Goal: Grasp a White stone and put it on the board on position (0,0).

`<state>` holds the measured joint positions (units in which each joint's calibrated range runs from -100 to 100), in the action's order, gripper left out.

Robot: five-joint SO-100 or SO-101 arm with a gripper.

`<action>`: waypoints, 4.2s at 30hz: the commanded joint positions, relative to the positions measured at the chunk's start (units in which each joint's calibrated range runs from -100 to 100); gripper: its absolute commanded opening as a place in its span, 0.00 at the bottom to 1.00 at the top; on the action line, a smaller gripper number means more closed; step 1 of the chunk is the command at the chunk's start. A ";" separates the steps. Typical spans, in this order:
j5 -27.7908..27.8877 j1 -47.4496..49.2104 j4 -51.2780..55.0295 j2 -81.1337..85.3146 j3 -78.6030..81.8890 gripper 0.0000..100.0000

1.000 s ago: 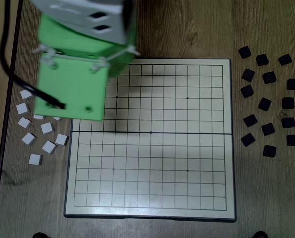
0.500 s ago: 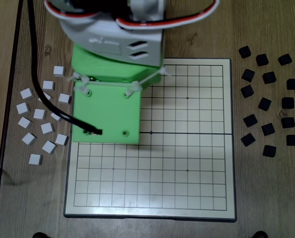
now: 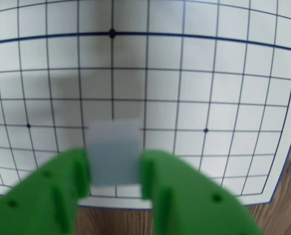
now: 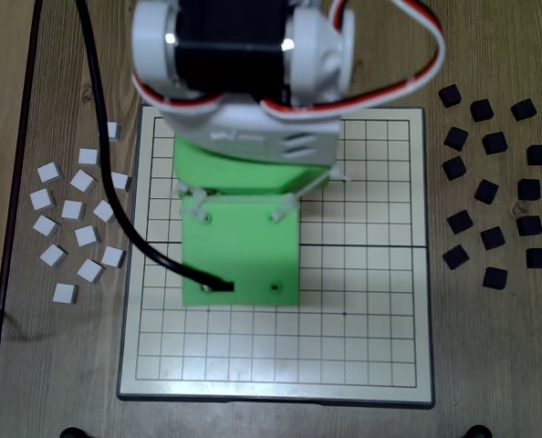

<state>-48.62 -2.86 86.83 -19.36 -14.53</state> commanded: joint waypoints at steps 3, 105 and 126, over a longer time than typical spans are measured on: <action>0.20 0.54 -1.63 -1.28 -6.92 0.06; 0.34 2.54 -22.55 -2.30 16.36 0.07; 0.68 2.45 -23.71 -2.22 17.33 0.08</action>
<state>-48.08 -0.16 64.54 -24.38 2.82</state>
